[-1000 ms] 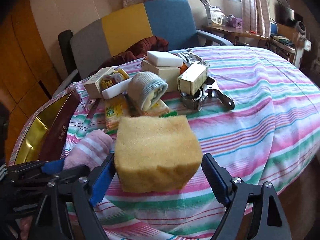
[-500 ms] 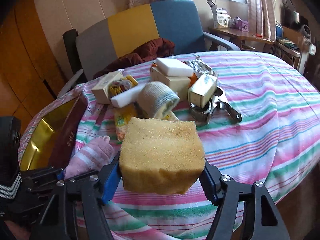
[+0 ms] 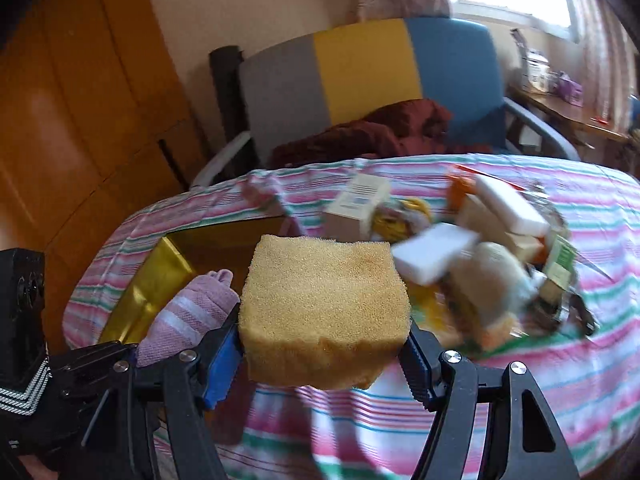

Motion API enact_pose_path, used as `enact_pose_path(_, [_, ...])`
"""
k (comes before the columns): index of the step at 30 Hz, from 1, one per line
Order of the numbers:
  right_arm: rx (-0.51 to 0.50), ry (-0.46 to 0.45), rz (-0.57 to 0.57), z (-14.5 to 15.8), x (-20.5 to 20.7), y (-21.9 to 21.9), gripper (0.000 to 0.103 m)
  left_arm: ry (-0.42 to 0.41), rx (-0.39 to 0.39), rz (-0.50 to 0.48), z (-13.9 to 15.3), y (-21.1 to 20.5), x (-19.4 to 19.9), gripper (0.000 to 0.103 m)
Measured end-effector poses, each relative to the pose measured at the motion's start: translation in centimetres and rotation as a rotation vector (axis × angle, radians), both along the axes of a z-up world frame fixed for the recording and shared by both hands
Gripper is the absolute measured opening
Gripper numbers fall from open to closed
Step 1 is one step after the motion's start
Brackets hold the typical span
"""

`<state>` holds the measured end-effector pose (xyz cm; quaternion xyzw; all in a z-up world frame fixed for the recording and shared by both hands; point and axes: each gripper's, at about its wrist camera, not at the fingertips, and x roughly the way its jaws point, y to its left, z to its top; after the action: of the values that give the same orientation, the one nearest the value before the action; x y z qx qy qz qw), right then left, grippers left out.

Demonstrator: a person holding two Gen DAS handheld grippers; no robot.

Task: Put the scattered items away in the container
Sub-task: 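Carry the sponge and sock over the gold tray with both tools, then lower and release the sponge and sock into the tray with both tools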

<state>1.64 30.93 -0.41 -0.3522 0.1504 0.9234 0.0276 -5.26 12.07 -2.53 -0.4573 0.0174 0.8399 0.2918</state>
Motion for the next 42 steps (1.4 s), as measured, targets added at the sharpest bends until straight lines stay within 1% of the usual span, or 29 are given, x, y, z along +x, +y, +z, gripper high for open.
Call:
enact_pose_path(3, [-0.014,-0.017,0.072,-0.1,-3.8,-3.2,0.07,-0.022,-0.007,0.069,-0.7,-3.2,-3.4,0.028])
enact_pose_path(6, [-0.02,-0.042,0.108,-0.4,-6.9,-5.5,0.07,-0.033,-0.036,0.125,-1.5,-5.8,-6.4,0.028])
enact_pose_path(11, [0.026,-0.084,0.129,-1.5,-11.8,-9.0,0.07,-0.045,-0.096,0.177,-2.9,-8.4,-10.7,0.029])
enact_pose_path(13, [0.036,-0.094,0.123,-2.2,-13.8,-10.1,0.071,-0.038,-0.116,0.188,-3.4,-8.8,-12.4,0.032])
enact_pose_path(14, [0.032,-0.095,0.114,-2.6,-14.6,-10.5,0.074,-0.035,-0.129,0.202,-3.6,-9.0,-13.2,0.032])
enact_pose_path(15, [0.024,-0.096,0.106,-3.0,-15.4,-10.9,0.074,-0.04,-0.145,0.215,-4.0,-9.2,-14.2,0.036])
enact_pose_path(16, [0.007,-0.099,0.104,-3.5,-16.3,-11.3,0.078,-0.051,-0.162,0.219,-4.4,-9.3,-14.8,0.037])
enact_pose_path(17, [-0.013,-0.11,0.107,-4.0,-17.1,-11.7,0.084,-0.068,-0.178,0.22,-4.7,-9.4,-15.2,0.037])
enact_pose_path(18, [-0.034,-0.121,0.115,-4.3,-17.7,-12.0,0.085,-0.088,-0.191,0.222,-5.0,-9.5,-15.6,0.037])
enact_pose_path(20, [-0.083,-0.133,0.13,-4.6,-18.1,-12.1,0.085,-0.1,-0.178,0.217,-5.0,-10.0,-15.7,0.037])
enact_pose_path(21, [-0.101,-0.123,0.131,-4.4,-17.9,-12.0,0.087,-0.098,-0.167,0.215,-4.8,-10.3,-15.6,0.037])
enact_pose_path(22, [-0.117,-0.105,0.13,-4.1,-17.3,-11.7,0.092,-0.095,-0.159,0.216,-4.6,-10.6,-15.3,0.037])
enact_pose_path(23, [-0.127,-0.089,0.125,-3.9,-16.7,-11.3,0.094,-0.091,-0.144,0.221,-4.3,-11.1,-15.0,0.037])
enact_pose_path(25, [-0.126,-0.075,0.108,-3.4,-15.8,-10.6,0.094,-0.08,-0.092,0.234,-3.5,-12.1,-14.0,0.037])
enact_pose_path(27, [-0.113,-0.086,0.098,-3.3,-15.2,-10.3,0.092,-0.063,-0.056,0.248,-3.0,-13.0,-12.9,0.037])
enact_pose_path(28, [-0.098,-0.109,0.094,-3.5,-15.2,-10.2,0.087,-0.054,-0.068,0.26,-2.8,-13.2,-12.6,0.035])
enact_pose_path(29, [-0.084,-0.132,0.094,-3.7,-15.3,-10.2,0.079,-0.051,-0.1,0.273,-2.8,-13.3,-12.3,0.03])
enact_pose_path(30, [-0.078,-0.153,0.096,-4.0,-15.4,-10.2,0.075,-0.055,-0.133,0.277,-3.0,-13.2,-12.1,0.021])
enact_pose_path(31, [-0.08,-0.179,0.099,-4.5,-15.7,-10.1,0.068,-0.06,-0.148,0.273,-3.2,-13.1,-11.9,0.019])
enact_pose_path(32, [-0.085,-0.199,0.098,-5.0,-15.9,-10.0,0.064,-0.067,-0.16,0.266,-3.4,-12.9,-11.9,0.019])
enact_pose_path(35, [-0.113,-0.257,0.084,-6.6,-16.6,-9.6,0.063,-0.097,-0.199,0.25,-4.7,-12.2,-12.4,0.018])
enact_pose_path(37, [-0.134,-0.281,0.096,-7.4,-17.2,-9.8,0.063,-0.109,-0.21,0.244,-5.4,-11.8,-13.0,0.018])
enact_pose_path(40, [-0.124,-0.287,0.12,-8.0,-18.0,-10.6,0.063,-0.102,-0.24,0.262,-6.2,-11.3,-14.3,0.018])
enact_pose_path(42, [-0.12,-0.281,0.129,-8.2,-18.4,-11.0,0.063,-0.105,-0.231,0.29,-6.6,-11.4,-15.3,0.018])
